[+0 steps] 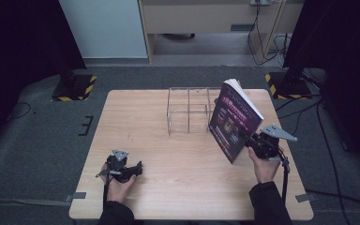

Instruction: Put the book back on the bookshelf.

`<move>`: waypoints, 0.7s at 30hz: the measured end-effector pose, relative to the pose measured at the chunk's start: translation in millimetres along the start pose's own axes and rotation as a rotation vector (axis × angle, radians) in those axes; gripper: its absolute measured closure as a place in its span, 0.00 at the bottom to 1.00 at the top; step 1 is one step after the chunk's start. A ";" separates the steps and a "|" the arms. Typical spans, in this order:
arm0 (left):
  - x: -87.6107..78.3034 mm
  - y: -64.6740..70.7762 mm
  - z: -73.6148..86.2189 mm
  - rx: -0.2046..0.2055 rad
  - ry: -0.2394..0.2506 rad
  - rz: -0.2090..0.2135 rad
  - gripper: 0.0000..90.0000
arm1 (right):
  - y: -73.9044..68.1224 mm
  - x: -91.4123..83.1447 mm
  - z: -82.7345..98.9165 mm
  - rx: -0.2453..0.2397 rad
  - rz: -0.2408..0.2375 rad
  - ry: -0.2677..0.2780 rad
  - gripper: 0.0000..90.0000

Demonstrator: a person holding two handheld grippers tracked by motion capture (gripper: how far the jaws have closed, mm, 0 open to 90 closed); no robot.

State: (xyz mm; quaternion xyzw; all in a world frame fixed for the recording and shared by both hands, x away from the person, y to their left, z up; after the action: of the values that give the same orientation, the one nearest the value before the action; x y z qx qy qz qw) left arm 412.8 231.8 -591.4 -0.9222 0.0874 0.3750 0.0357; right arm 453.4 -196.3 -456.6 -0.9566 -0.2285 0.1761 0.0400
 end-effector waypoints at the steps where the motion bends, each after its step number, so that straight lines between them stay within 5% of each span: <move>1: 0.0 0.1 0.0 -0.001 0.000 0.000 0.11 | 0.6 -0.9 -4.0 0.004 -0.001 0.007 0.84; 11: 0.0 0.0 0.0 0.000 0.000 0.000 0.11 | 6.8 -0.7 -35.7 0.012 0.004 0.043 0.80; 21: 0.1 0.1 0.0 0.000 0.000 0.000 0.11 | 3.7 8.9 -48.8 0.002 -0.004 0.040 0.82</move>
State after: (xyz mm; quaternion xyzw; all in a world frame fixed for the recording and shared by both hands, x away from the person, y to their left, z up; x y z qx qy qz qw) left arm 412.9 231.7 -591.5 -0.9223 0.0873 0.3749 0.0355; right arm 479.8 -195.4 -414.5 -0.9595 -0.2294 0.1570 0.0458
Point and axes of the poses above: each handheld gripper's, and its own axes: x roughly forward along the jaws, z roughly out of its underside, y roughly to its right, the point moved 8 cm from there along x, roughly forward along the jaws, and after that the axes turned 1 degree about z, right-handed, at the moved point
